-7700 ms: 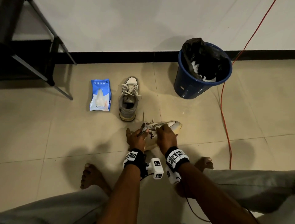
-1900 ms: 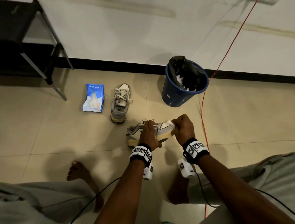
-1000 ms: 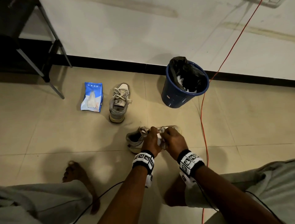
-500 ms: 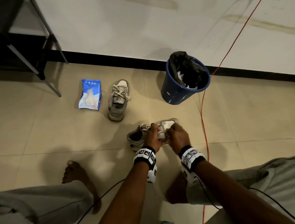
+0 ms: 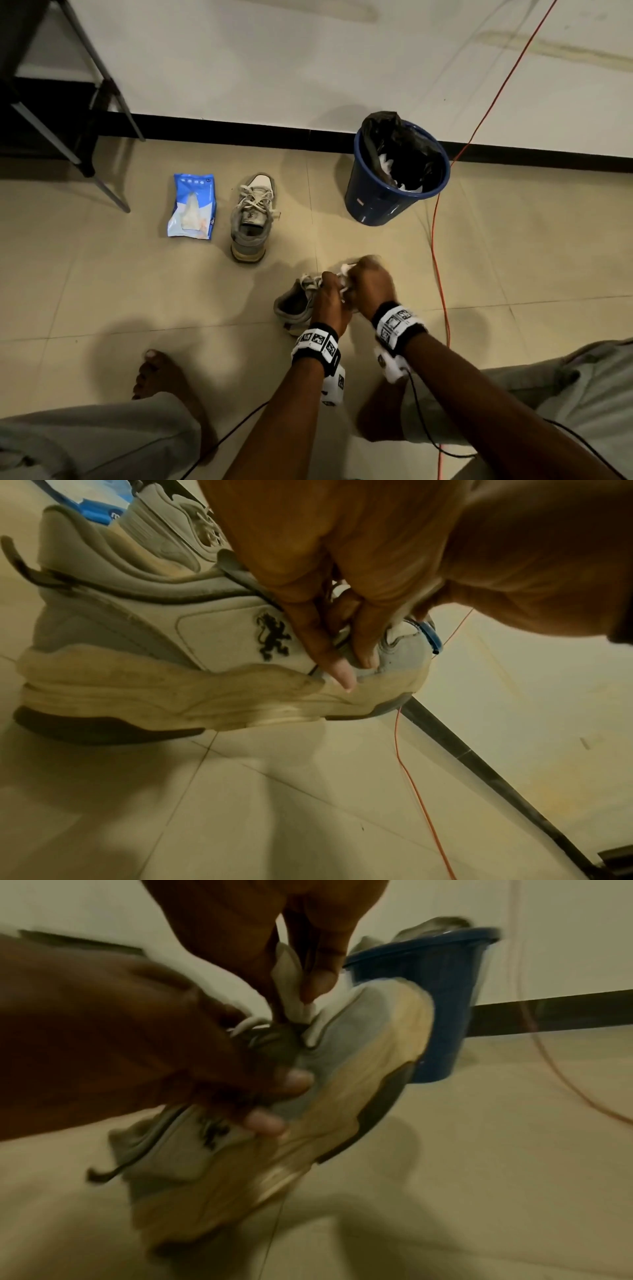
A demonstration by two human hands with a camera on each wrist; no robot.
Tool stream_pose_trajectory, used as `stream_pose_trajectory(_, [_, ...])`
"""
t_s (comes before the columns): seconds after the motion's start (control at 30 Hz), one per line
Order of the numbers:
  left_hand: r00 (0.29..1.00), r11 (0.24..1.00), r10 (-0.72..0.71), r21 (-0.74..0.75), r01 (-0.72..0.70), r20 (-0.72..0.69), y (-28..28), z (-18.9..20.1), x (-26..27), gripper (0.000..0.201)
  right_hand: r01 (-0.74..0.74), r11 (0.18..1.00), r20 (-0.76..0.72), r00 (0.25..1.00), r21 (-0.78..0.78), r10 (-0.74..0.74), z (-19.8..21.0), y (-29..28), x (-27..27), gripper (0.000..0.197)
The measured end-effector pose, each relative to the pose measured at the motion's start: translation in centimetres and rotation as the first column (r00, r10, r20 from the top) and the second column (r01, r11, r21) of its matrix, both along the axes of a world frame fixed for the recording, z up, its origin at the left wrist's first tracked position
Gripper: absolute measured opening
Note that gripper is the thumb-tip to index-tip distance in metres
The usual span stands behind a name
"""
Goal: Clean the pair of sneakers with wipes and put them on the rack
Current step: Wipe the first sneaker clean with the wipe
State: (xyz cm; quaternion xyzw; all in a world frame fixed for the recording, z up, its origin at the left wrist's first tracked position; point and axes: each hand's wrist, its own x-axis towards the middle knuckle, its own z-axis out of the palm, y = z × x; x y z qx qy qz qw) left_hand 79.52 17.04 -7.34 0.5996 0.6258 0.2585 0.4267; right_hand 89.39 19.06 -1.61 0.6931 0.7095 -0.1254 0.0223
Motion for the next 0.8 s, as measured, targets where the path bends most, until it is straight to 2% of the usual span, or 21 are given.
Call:
stream_pose_trajectory(0.03, [0.999, 0.999, -0.004, 0.044, 0.006, -0.052, -0.1, 0.5, 0.2, 0.015, -0.068, 0.997, 0.032, 0.997, -0.041, 0.069, -0.5, -0.2, -0.5, 0.008])
stream_pose_trajectory(0.07, [0.999, 0.999, -0.022, 0.039, 0.024, -0.049, -0.2, 0.4, 0.1, 0.013, -0.053, 0.996, 0.019, 0.998, -0.065, 0.055, -0.6, 0.0, -0.4, 0.007])
stream_pose_trajectory(0.13, [0.999, 0.999, -0.032, -0.002, 0.032, 0.007, -0.6, -0.5, 0.2, 0.033, 0.110, 0.994, -0.022, 0.994, 0.001, -0.110, -0.5, 1.2, 0.9, 0.007])
stream_pose_trajectory(0.17, [1.000, 1.000, -0.014, -0.015, 0.014, 0.009, -0.7, -1.0, 0.3, 0.041, 0.136, 0.990, -0.016, 0.991, 0.026, -0.136, -0.5, 1.5, 1.1, 0.007])
stream_pose_trajectory(0.27, [0.996, 0.999, 0.025, -0.041, -0.022, 0.080, -0.9, -0.7, 0.7, 0.040, -0.134, 0.985, 0.055, 0.989, -0.109, 0.140, -0.4, 0.9, 0.4, 0.009])
stream_pose_trajectory(0.3, [0.995, 0.999, 0.033, -0.034, -0.030, 0.090, -0.9, -0.7, 0.8, 0.040, -0.124, 0.983, 0.057, 0.990, -0.133, 0.132, -0.3, 1.3, 0.4, 0.009])
stream_pose_trajectory(0.37, [0.994, 0.999, 0.039, -0.031, -0.036, 0.098, -1.1, -0.9, 0.8, 0.043, 0.016, 0.996, 0.084, 0.996, -0.086, -0.008, 0.4, 2.7, 1.0, 0.012])
stream_pose_trajectory(0.4, [0.995, 0.999, 0.046, -0.031, -0.043, 0.093, -1.1, -1.0, 0.8, 0.044, 0.009, 0.998, 0.096, 0.995, -0.069, -0.002, 0.4, 3.1, 1.1, 0.015])
stream_pose_trajectory(0.5, [0.996, 0.998, 0.040, -0.054, -0.036, 0.076, -1.3, -1.2, 1.0, 0.043, -0.150, 0.963, 0.113, 0.977, -0.222, 0.178, 0.6, 2.7, 0.0, 0.017])
stream_pose_trajectory(0.53, [0.996, 0.998, 0.040, -0.043, -0.036, 0.084, -1.2, -1.2, 1.1, 0.044, -0.110, 0.974, 0.100, 0.986, -0.197, 0.132, 0.8, 2.9, 0.5, 0.016])
stream_pose_trajectory(0.6, [0.995, 1.000, 0.028, -0.010, -0.027, 0.097, -1.3, -1.8, 1.0, 0.049, 0.093, 0.995, 0.088, 0.992, -0.035, -0.089, 1.0, 3.6, 2.8, 0.014])
stream_pose_trajectory(0.63, [0.995, 1.000, 0.029, 0.009, -0.030, 0.091, -1.4, -2.0, 0.9, 0.050, 0.154, 0.988, 0.063, 0.986, 0.013, -0.155, 0.8, 3.4, 3.7, 0.013])
stream_pose_trajectory(0.67, [0.996, 1.000, 0.025, 0.015, -0.027, 0.081, -1.4, -2.1, 0.9, 0.050, 0.107, 0.994, 0.065, 0.992, 0.017, -0.108, 0.8, 2.9, 3.8, 0.012])
stream_pose_trajectory(0.73, [0.997, 1.000, 0.011, 0.014, -0.013, 0.079, -1.4, -2.3, 0.9, 0.049, -0.130, 0.987, 0.055, 0.989, -0.092, 0.135, 0.5, 0.8, 3.0, 0.007])
stream_pose_trajectory(0.77, [0.996, 1.000, 0.013, 0.016, -0.015, 0.090, -1.3, -2.2, 1.0, 0.049, -0.171, 0.982, 0.027, 0.984, -0.085, 0.174, 0.1, 0.0, 3.1, 0.007])
stream_pose_trajectory(0.8, [0.995, 1.000, 0.012, 0.016, -0.013, 0.103, -1.2, -2.2, 1.0, 0.049, -0.097, 0.994, -0.013, 0.995, -0.046, 0.096, 0.2, -0.3, 3.5, 0.006])
